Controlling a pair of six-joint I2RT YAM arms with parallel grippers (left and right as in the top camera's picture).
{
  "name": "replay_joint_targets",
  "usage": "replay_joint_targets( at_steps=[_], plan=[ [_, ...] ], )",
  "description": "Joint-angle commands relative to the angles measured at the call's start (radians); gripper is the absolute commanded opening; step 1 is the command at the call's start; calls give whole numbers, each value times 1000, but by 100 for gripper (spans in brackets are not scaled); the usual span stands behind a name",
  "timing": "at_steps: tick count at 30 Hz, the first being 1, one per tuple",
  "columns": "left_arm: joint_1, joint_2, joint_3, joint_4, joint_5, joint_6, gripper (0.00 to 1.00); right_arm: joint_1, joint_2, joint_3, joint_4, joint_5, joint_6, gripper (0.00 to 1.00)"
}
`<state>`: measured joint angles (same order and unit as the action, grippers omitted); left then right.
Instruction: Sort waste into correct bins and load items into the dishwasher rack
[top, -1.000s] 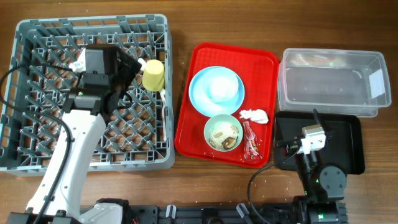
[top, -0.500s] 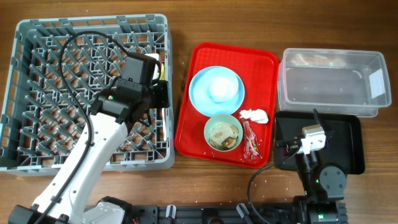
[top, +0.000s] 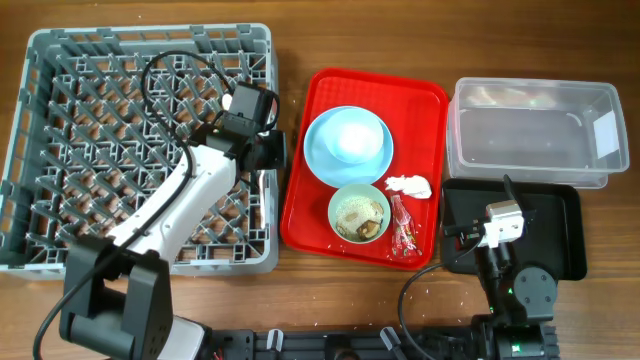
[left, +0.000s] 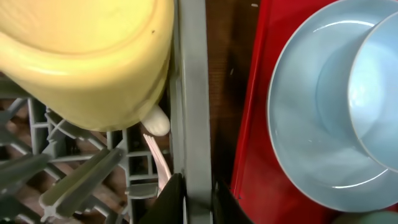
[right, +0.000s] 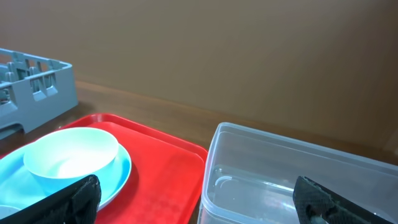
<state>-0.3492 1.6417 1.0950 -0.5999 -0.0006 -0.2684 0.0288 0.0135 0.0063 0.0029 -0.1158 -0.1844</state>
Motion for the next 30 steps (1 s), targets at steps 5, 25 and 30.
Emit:
replay_joint_targets(
  at_steps=[5,25,30],
  plan=[
    [-2,10,-12,-36,6,26,13,-4,-4,-1,4,-5,0,100],
    [72,-529,153,-119,-323,-84,100,-4,-2,7,26,-178,122,100],
    [72,-529,153,-120,-323,-84,100,-4,159,328,-133,-175,241,100]
  ],
)
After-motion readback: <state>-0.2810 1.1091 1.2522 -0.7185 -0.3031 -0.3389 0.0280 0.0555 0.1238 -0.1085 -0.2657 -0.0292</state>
